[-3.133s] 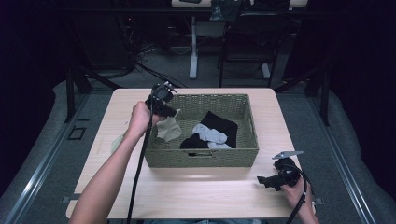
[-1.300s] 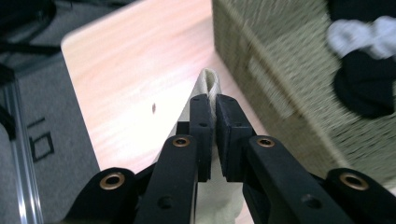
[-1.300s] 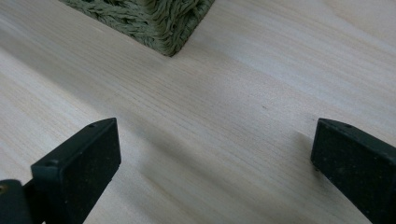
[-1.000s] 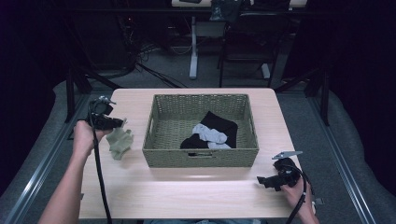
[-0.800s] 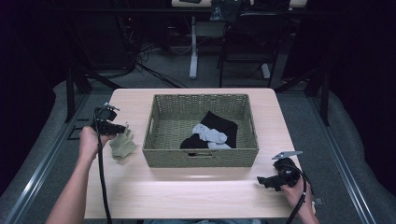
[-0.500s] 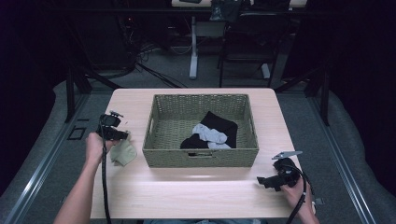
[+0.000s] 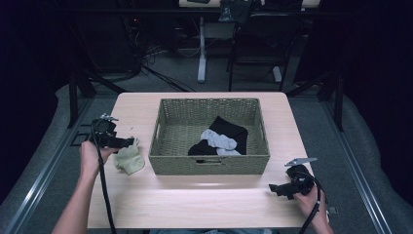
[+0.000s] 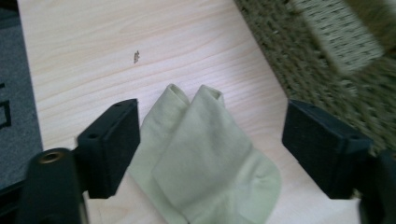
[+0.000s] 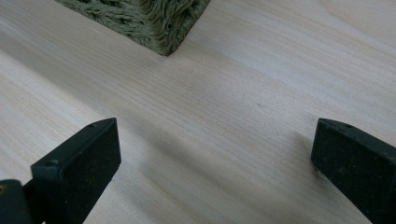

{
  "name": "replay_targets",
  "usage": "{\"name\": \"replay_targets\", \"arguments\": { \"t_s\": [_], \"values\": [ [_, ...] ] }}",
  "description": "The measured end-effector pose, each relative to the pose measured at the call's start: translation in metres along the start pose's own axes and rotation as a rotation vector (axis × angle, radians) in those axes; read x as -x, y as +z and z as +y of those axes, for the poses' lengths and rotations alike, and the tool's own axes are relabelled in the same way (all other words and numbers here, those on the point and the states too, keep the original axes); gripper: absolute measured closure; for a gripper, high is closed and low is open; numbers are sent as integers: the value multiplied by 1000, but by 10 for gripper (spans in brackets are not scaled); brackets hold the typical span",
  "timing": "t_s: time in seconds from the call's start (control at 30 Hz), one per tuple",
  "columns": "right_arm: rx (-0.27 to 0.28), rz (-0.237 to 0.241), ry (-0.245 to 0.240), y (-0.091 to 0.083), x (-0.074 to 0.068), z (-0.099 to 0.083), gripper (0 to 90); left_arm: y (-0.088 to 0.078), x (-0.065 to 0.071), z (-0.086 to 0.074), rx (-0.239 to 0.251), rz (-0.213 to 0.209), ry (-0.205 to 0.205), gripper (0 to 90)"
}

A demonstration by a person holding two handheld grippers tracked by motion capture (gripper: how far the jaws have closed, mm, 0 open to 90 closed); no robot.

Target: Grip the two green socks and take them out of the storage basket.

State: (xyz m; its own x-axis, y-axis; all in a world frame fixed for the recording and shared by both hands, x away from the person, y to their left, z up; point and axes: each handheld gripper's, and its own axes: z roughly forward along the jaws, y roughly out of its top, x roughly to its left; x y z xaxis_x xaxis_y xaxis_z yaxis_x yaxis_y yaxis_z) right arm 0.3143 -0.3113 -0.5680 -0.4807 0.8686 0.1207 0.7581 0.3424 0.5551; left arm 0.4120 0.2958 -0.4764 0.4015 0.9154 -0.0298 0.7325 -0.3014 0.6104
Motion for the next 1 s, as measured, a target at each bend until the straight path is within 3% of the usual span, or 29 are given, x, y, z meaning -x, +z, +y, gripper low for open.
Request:
{"name": "replay_targets", "arguments": {
  "t_s": [0.13,0.43,0.63,1.0],
  "values": [
    [-1,5,-2,0,-1,1,8,-20,12,-8,36,15,38,112],
    [-3,6,0,0,-1,0,8,-40,34,-35,72,8,48,47],
    [-6,5,-2,1,-1,0,8,-37,45,-58,68,0,44,32],
    [-8,6,-7,2,-2,1,8,-22,56,-90,-1,-5,38,4]
  ]
}}
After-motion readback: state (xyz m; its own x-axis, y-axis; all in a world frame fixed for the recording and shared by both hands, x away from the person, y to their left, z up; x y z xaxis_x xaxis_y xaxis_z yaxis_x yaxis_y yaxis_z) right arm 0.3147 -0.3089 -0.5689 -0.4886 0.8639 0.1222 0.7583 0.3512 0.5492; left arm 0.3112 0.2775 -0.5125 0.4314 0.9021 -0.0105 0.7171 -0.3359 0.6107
